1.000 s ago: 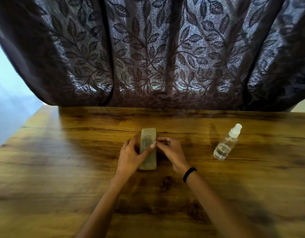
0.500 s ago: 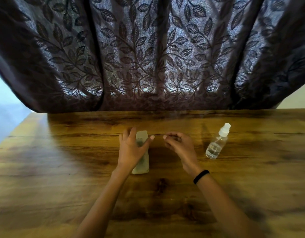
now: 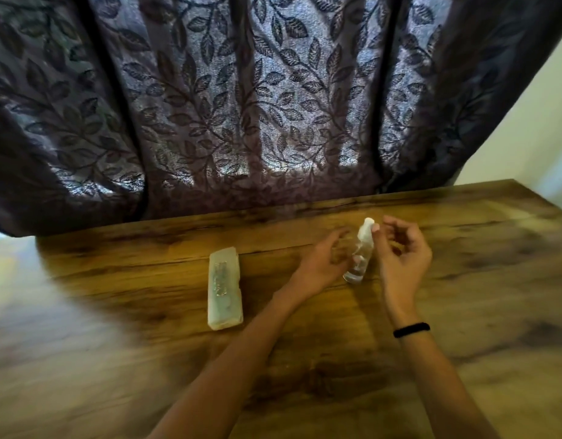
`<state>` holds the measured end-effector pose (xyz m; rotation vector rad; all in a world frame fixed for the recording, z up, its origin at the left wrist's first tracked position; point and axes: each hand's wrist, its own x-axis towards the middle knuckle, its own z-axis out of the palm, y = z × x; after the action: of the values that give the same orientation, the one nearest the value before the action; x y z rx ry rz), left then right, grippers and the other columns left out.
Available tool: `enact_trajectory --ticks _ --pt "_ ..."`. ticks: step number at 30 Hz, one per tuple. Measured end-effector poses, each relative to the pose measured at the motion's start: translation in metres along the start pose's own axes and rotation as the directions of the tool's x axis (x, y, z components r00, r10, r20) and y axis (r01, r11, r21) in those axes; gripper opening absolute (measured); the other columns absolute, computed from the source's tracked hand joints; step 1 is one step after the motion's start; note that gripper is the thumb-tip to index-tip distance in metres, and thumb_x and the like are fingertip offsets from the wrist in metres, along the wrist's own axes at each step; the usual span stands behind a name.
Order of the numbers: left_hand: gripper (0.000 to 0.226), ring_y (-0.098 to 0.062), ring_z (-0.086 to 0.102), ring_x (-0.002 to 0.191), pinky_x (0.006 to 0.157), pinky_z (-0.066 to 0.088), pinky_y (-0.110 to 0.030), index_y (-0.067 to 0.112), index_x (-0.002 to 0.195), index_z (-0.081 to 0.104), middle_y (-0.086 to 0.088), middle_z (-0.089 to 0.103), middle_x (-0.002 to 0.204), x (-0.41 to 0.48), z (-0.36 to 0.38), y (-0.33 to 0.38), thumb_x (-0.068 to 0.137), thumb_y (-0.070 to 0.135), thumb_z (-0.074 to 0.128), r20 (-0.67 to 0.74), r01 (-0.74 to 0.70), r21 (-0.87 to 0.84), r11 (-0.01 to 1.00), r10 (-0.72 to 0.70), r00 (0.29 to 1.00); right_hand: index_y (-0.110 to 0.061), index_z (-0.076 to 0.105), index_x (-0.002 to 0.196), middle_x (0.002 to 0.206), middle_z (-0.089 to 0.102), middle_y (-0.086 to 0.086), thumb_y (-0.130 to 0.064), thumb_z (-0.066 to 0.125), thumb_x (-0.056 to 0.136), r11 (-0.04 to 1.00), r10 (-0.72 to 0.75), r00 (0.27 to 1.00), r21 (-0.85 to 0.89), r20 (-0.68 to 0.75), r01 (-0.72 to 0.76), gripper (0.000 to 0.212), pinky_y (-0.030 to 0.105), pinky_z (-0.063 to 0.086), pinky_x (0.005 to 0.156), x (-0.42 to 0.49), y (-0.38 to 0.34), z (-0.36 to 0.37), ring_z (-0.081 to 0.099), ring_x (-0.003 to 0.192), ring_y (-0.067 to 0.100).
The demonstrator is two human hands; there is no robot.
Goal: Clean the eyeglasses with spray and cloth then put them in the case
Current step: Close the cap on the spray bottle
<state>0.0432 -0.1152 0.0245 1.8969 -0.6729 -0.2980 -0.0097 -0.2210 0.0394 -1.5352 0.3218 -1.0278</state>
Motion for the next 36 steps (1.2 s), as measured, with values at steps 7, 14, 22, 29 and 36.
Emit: enact_trajectory --ticks 7,14,22,29,36 --pt "0.052 -0.010 0.055 0.105 0.080 0.042 -0.019 0.019 0.129 0.045 -0.003 0.058 0.125 0.020 0.018 -0.006 0.081 0.020 0.067 -0.015 0.090 0.062 0.994 -0.089 0.996 -0.008 0.058 0.113 0.118 0.058 0.017 -0.020 0.058 0.087 0.975 0.208 0.973 -0.097 0.098 -0.198 0.028 0.039 0.049 0.094 -0.017 0.031 -0.010 0.056 0.107 0.023" --pt "0.036 -0.017 0.063 0.093 0.082 0.051 -0.028 0.012 0.114 0.058 -0.008 0.067 0.107 0.016 -0.011 -0.014 0.080 0.012 0.067 -0.140 0.047 0.022 0.999 -0.044 0.989 -0.012 0.054 0.122 0.122 0.059 0.010 -0.025 0.054 0.089 0.977 0.212 0.937 -0.071 0.277 -0.200 0.035 0.039 0.048 0.096 -0.024 0.021 0.012 0.056 0.112 0.019" --pt "0.038 -0.022 0.061 0.095 0.085 0.049 -0.035 0.006 0.111 0.058 -0.012 0.066 0.102 0.008 -0.108 -0.035 0.077 0.016 0.071 -0.338 0.078 0.137 0.987 -0.028 0.941 -0.051 0.045 0.118 0.120 0.054 -0.024 -0.049 0.029 0.094 0.942 0.269 0.673 -0.044 0.689 -0.332 0.029 0.014 0.049 0.086 -0.026 0.002 0.089 0.055 0.107 -0.006" --pt "0.035 -0.025 0.063 0.093 0.084 0.050 -0.038 0.005 0.109 0.058 -0.015 0.067 0.099 -0.006 -0.139 -0.056 0.079 0.018 0.070 -0.431 0.165 0.167 0.972 -0.078 0.899 -0.041 0.043 0.125 0.136 0.045 -0.006 -0.049 0.019 0.095 0.930 0.284 0.570 -0.076 0.771 -0.361 0.039 0.038 0.039 0.103 -0.036 0.001 0.131 0.047 0.119 0.008" --pt "0.034 -0.025 0.063 0.094 0.085 0.050 -0.039 0.007 0.109 0.057 -0.012 0.066 0.100 -0.013 -0.134 -0.070 0.081 0.020 0.068 -0.406 0.231 0.180 0.956 -0.141 0.903 -0.054 0.050 0.092 0.108 0.047 -0.033 -0.066 0.025 0.075 0.920 0.277 0.524 -0.064 0.805 -0.387 0.032 0.014 0.042 0.076 -0.042 0.003 0.129 0.051 0.087 -0.021"
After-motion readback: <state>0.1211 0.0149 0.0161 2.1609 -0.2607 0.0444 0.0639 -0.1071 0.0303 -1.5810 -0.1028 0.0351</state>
